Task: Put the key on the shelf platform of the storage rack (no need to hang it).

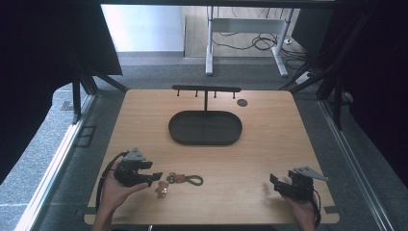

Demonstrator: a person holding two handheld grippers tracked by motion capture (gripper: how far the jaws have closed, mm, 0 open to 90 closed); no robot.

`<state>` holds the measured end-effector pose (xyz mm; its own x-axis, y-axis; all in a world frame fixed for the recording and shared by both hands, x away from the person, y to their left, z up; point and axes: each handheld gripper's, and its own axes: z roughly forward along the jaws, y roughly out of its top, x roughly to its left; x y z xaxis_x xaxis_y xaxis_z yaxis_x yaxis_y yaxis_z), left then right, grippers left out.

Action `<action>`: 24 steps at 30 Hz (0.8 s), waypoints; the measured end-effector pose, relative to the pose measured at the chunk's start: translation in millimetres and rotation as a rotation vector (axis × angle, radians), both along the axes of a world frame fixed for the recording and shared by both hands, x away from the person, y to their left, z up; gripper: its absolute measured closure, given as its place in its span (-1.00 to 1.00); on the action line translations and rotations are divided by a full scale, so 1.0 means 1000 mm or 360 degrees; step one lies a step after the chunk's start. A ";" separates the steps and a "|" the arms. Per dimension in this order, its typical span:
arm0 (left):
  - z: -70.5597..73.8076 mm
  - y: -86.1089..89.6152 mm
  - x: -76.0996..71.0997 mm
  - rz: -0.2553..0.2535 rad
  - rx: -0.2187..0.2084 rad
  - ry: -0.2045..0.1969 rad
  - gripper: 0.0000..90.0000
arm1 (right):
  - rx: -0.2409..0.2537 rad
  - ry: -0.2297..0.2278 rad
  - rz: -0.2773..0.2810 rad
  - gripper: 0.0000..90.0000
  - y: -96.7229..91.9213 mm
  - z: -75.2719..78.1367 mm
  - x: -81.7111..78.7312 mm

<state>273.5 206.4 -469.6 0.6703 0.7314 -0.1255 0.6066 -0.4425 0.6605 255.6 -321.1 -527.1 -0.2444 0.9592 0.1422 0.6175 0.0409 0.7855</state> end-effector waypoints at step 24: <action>0.007 -0.018 -0.005 -0.0144 0.0111 -0.0040 -0.22 | 0.0007 -0.0041 0.0096 -0.42 -0.001 0.000 -0.002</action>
